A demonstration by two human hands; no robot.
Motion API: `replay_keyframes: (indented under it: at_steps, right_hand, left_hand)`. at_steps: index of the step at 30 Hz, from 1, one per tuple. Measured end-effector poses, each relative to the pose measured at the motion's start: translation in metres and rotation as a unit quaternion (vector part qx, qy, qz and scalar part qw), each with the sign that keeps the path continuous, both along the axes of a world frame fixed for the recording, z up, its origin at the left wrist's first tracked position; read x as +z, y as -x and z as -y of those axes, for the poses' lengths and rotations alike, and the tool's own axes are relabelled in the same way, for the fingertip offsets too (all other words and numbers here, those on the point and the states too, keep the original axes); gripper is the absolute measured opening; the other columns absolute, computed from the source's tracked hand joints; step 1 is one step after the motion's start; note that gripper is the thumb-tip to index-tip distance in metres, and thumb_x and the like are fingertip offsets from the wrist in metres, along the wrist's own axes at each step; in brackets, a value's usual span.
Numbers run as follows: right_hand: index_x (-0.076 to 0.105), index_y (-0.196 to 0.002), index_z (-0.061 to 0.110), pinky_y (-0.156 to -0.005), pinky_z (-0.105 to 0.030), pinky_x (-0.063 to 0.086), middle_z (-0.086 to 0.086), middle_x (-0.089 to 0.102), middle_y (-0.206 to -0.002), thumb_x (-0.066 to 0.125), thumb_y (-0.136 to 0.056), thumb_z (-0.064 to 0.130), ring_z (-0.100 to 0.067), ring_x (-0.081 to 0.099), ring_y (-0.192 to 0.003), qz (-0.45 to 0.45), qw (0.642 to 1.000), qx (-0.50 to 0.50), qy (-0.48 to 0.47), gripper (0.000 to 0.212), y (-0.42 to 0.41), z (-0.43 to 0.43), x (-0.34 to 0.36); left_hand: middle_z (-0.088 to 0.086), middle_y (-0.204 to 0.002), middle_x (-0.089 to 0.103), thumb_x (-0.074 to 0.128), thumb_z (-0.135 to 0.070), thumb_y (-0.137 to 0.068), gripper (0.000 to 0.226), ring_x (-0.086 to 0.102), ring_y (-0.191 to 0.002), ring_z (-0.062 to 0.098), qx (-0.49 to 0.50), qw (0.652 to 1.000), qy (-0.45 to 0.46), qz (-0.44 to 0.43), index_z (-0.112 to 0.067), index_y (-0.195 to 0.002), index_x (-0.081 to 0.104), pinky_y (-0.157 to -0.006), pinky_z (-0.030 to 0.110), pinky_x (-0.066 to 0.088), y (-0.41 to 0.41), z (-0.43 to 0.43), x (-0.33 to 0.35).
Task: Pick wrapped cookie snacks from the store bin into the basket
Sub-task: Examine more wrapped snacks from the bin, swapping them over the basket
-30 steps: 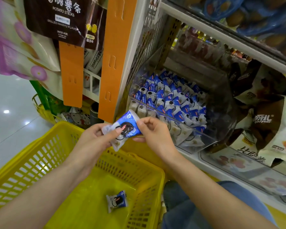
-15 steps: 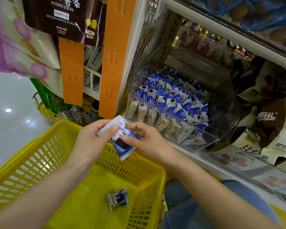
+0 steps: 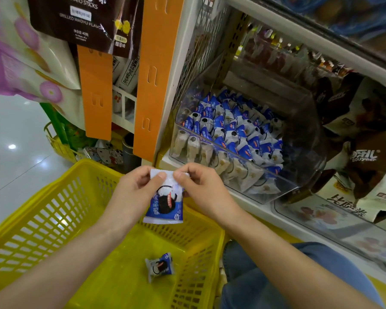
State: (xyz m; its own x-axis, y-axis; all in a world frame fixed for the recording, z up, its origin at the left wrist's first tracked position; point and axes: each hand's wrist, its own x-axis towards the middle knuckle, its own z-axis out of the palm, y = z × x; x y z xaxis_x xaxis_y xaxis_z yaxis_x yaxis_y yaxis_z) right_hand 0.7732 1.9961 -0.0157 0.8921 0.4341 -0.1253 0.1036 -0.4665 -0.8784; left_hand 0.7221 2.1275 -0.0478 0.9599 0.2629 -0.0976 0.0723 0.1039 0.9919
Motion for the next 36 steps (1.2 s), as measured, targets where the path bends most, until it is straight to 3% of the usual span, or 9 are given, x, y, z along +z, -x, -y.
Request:
replay_keyframes:
  at_steps: [4,8,14,19,24,26,29,32,36]
  right_hand:
    - [0.064,-0.077,0.022,-0.065,-0.02,0.047,0.009,0.063,-0.075,0.061,-0.088,0.022,-0.004,0.058,-0.072,0.14,0.988,0.046,0.046,0.011,0.003,0.003,0.001]
    - [0.065,-0.086,0.018,-0.063,-0.023,0.045,0.006,0.06,-0.08,0.059,-0.088,0.029,-0.007,0.055,-0.075,0.344,0.924,0.076,0.15,0.013,0.006,0.006,-0.002]
    - [0.062,-0.087,0.021,-0.066,-0.032,0.053,0.009,0.062,-0.078,0.056,-0.091,0.023,-0.006,0.058,-0.071,0.174,0.984,-0.033,0.026,0.008,0.002,0.005,0.0]
    - [0.062,-0.09,0.019,-0.073,-0.017,0.049,0.007,0.061,-0.084,0.057,-0.09,0.019,-0.003,0.057,-0.081,0.241,0.97,0.004,0.018,0.004,0.006,0.004,0.003]
    - [0.066,-0.09,0.012,-0.081,-0.03,0.046,0.0,0.062,-0.095,0.06,-0.088,0.017,-0.014,0.055,-0.094,0.305,0.944,0.105,0.071,0.008,0.012,0.003,0.001]
    - [0.067,-0.09,0.008,-0.081,-0.032,0.045,-0.005,0.063,-0.098,0.061,-0.087,0.014,-0.019,0.055,-0.096,0.341,0.924,0.148,0.092,0.009,0.013,0.002,0.002]
    - [0.068,-0.089,0.009,-0.077,-0.03,0.047,-0.004,0.064,-0.099,0.063,-0.085,0.015,-0.018,0.055,-0.096,0.393,0.892,0.178,0.132,0.009,0.014,0.001,0.001]
    - [0.064,-0.101,0.016,-0.081,-0.023,0.046,0.004,0.06,-0.102,0.057,-0.091,0.022,-0.008,0.053,-0.097,0.312,0.938,0.103,0.109,0.014,0.018,-0.002,-0.001]
    - [0.05,-0.117,0.021,-0.077,-0.013,0.05,0.01,0.056,-0.108,0.053,-0.093,0.022,-0.001,0.057,-0.094,0.075,0.997,-0.022,0.006,0.025,0.013,-0.006,0.001]
  left_hand:
    - [-0.004,-0.062,0.067,0.055,-0.018,-0.091,0.021,0.063,-0.06,0.001,-0.015,1.0,0.015,-0.014,-0.017,-0.071,0.062,-0.05,0.014,0.048,-0.001,0.0,-0.002]
    - [-0.005,-0.06,0.066,0.053,-0.022,-0.092,0.025,0.064,-0.059,0.002,-0.037,0.998,0.03,-0.04,-0.02,-0.068,0.061,-0.049,0.013,0.047,-0.001,0.0,-0.003]
    - [-0.004,-0.092,0.062,0.061,-0.034,-0.086,0.016,0.06,-0.087,0.008,0.011,0.996,-0.033,-0.082,-0.022,-0.093,0.054,-0.071,0.023,0.044,-0.007,-0.002,-0.011]
    - [0.003,-0.095,0.055,0.049,-0.033,-0.094,0.017,0.051,-0.088,0.019,0.029,0.969,-0.199,-0.143,-0.017,-0.09,0.05,-0.07,0.03,0.037,-0.009,-0.008,-0.018]
    - [0.011,-0.084,0.072,0.035,-0.042,-0.098,0.041,0.07,-0.075,0.024,-0.02,0.966,0.172,-0.192,-0.012,-0.091,0.062,-0.059,0.031,0.054,-0.01,-0.015,0.0]
    - [0.008,-0.083,0.074,0.045,-0.034,-0.096,0.033,0.071,-0.073,0.017,-0.009,0.961,0.229,-0.154,-0.009,-0.092,0.066,-0.058,0.027,0.056,-0.01,-0.018,0.003]
    - [0.004,-0.078,0.074,0.053,-0.014,-0.091,0.017,0.068,-0.066,0.009,0.017,0.972,0.201,-0.118,-0.009,-0.093,0.068,-0.055,0.021,0.055,-0.009,-0.019,0.005]
    - [0.005,-0.084,0.074,0.054,-0.008,-0.089,0.016,0.069,-0.073,0.013,0.022,0.982,0.16,-0.097,-0.011,-0.094,0.069,-0.065,0.026,0.056,-0.009,-0.017,0.007]
    - [0.0,-0.084,0.075,0.056,-0.008,-0.088,0.017,0.071,-0.076,0.012,0.026,0.991,0.109,-0.072,-0.018,-0.093,0.068,-0.073,0.031,0.053,-0.008,-0.013,0.008]
